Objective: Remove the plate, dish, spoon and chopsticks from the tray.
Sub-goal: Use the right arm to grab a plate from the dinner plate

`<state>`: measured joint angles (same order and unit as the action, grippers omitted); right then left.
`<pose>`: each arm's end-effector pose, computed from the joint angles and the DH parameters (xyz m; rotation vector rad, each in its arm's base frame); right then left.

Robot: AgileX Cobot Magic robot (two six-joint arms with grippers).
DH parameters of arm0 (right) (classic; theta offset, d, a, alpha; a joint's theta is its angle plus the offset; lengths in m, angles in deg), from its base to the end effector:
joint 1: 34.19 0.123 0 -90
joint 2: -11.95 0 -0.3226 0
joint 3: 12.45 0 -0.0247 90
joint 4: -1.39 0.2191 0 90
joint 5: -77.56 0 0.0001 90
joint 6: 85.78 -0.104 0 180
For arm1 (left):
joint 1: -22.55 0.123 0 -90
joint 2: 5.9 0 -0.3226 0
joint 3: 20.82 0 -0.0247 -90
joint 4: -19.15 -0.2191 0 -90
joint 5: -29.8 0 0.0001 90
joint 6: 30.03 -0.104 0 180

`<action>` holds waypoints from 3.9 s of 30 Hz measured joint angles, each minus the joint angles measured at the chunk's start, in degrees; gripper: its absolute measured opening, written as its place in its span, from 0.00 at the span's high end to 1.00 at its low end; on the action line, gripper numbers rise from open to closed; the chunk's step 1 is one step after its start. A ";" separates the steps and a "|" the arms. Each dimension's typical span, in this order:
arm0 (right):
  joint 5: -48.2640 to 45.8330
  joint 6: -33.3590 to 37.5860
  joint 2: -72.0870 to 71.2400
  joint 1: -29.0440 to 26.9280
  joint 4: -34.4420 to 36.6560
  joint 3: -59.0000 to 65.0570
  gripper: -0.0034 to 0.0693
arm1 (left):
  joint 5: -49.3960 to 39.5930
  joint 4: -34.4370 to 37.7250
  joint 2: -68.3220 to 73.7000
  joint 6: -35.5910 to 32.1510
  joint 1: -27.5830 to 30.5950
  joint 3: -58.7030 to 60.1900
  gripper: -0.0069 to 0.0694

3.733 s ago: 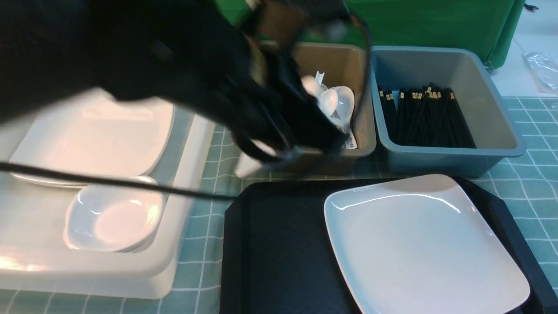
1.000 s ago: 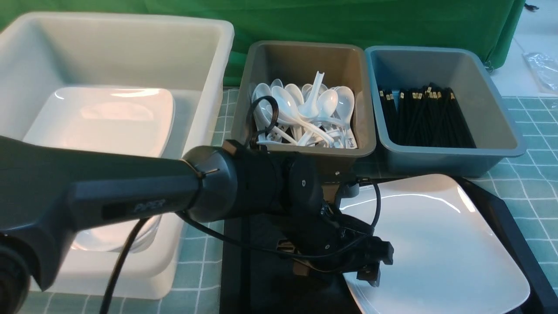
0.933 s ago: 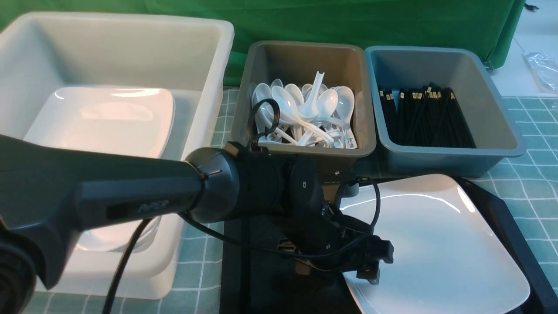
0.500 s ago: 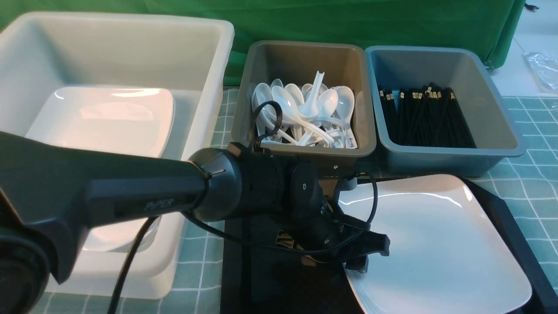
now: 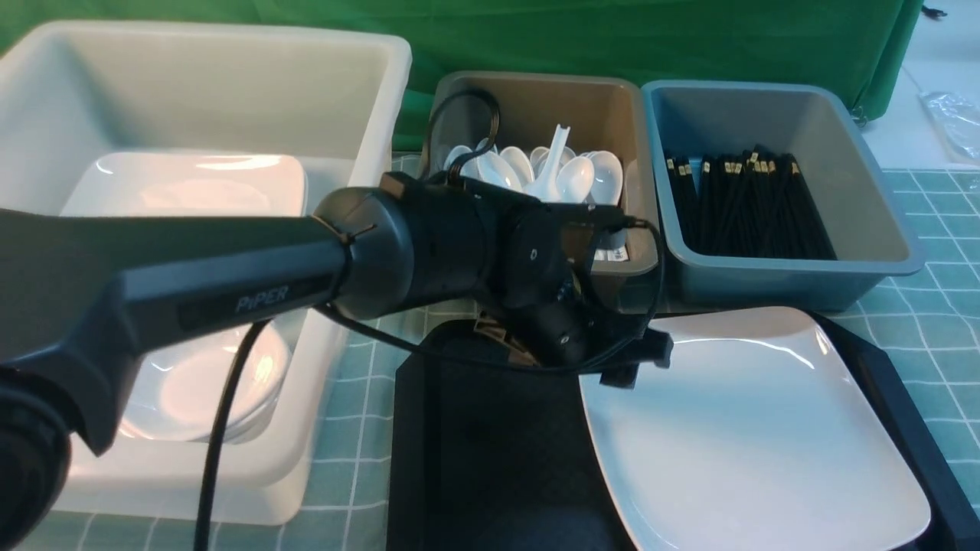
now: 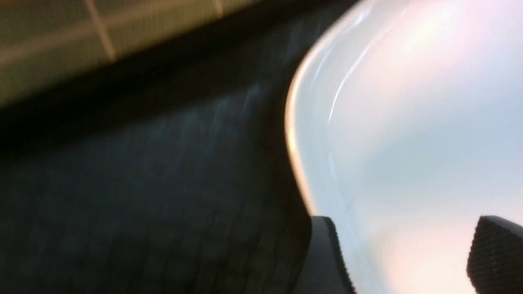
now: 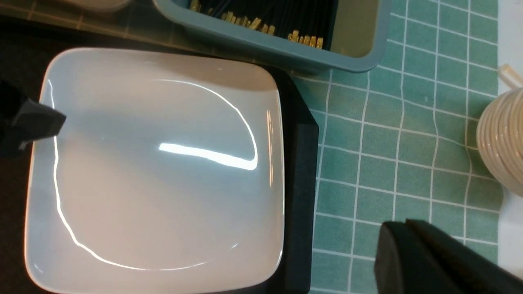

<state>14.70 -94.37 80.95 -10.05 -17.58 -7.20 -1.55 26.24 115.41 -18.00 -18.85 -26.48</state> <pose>0.1564 0.0371 0.4360 -0.3565 2.3038 -0.1415 0.3201 -0.2911 0.2391 0.5563 2.5723 -0.4626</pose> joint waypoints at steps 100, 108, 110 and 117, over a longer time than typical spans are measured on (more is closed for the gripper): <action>7.94 22.03 8.67 -22.85 37.81 18.86 0.91 | -15.21 -5.94 -4.07 -4.20 12.02 4.72 0.75; 19.64 28.90 21.53 -22.04 43.92 16.99 0.48 | -14.05 -6.39 -4.00 -5.26 11.97 4.65 0.56; 20.91 29.14 25.52 -22.04 44.82 15.29 0.37 | -14.75 -7.09 -3.94 -5.32 11.97 3.77 0.44; 21.73 30.89 35.52 -19.53 46.90 9.02 0.29 | -24.67 -6.00 -3.12 -5.64 11.90 -2.74 0.21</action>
<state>36.43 -63.47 116.47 -29.58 29.32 1.82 -26.22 20.24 112.29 -23.65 -6.95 -29.22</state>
